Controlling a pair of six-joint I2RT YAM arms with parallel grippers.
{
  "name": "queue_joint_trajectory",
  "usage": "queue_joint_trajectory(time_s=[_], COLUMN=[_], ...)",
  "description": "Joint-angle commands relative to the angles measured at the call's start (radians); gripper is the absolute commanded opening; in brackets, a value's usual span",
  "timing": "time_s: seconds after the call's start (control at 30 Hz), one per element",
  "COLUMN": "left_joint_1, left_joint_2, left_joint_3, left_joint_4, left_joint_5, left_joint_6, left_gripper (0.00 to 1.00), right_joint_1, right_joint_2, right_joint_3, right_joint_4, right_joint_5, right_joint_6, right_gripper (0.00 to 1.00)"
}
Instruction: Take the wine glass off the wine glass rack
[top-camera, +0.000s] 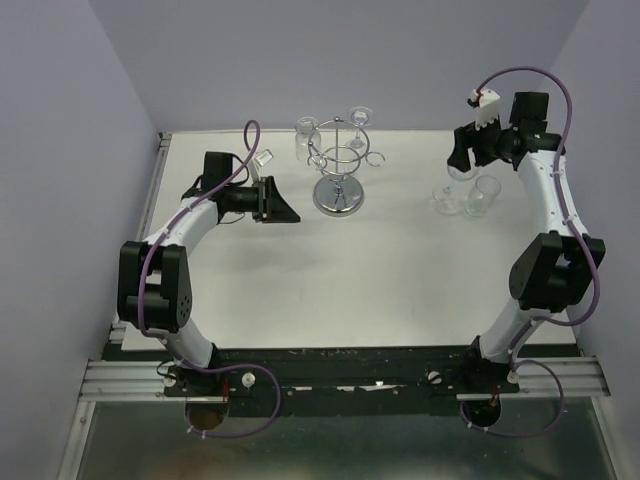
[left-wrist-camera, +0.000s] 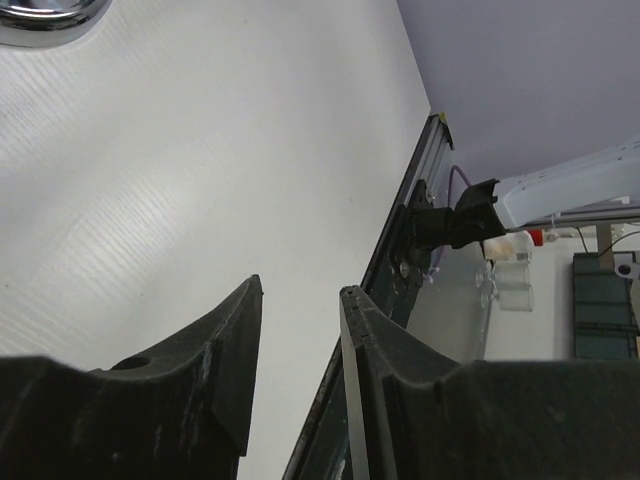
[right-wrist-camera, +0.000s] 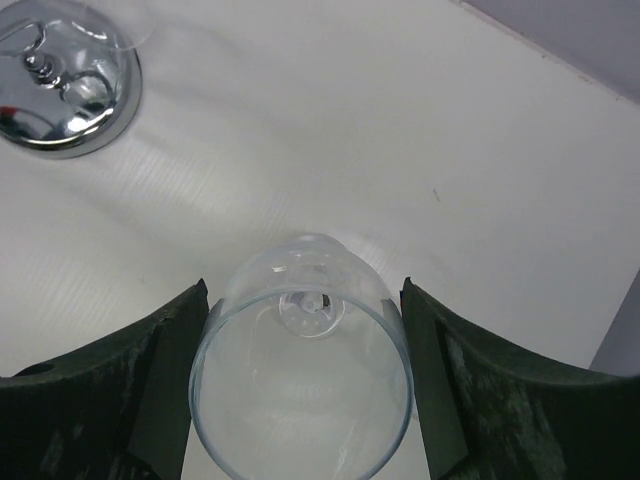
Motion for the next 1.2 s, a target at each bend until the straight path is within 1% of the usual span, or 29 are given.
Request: queue_joint_trajectory(time_s=[0.0, 0.17, 0.33, 0.5, 0.67, 1.17], left_joint_1=[0.004, 0.006, 0.006, 0.006, 0.007, 0.006], left_joint_2=[-0.066, -0.094, -0.120, -0.137, -0.143, -0.160], left_joint_3=[-0.003, -0.012, -0.030, -0.055, -0.047, -0.053], left_joint_4=[-0.059, -0.105, -0.137, -0.151, -0.194, -0.224], left_joint_5=[-0.029, -0.041, -0.058, -0.066, -0.072, -0.103], left_joint_6=[0.073, 0.131, 0.172, 0.186, 0.214, 0.241], left_gripper=[0.45, 0.46, 0.47, 0.48, 0.48, 0.51], right_joint_1=[-0.001, -0.021, -0.042, -0.051, -0.056, -0.076], right_joint_2=[0.069, 0.161, 0.207, 0.236, 0.264, 0.308], right_joint_3=[0.096, 0.184, 0.207, 0.225, 0.239, 0.254], right_joint_4=[0.092, 0.094, 0.097, 0.103, 0.113, 0.127], right_joint_5=[0.070, 0.126, 0.136, 0.146, 0.167, 0.193], right_joint_6=[0.051, 0.068, 0.062, 0.062, 0.059, 0.061], right_gripper=[0.36, 0.36, 0.36, 0.36, 0.36, 0.37])
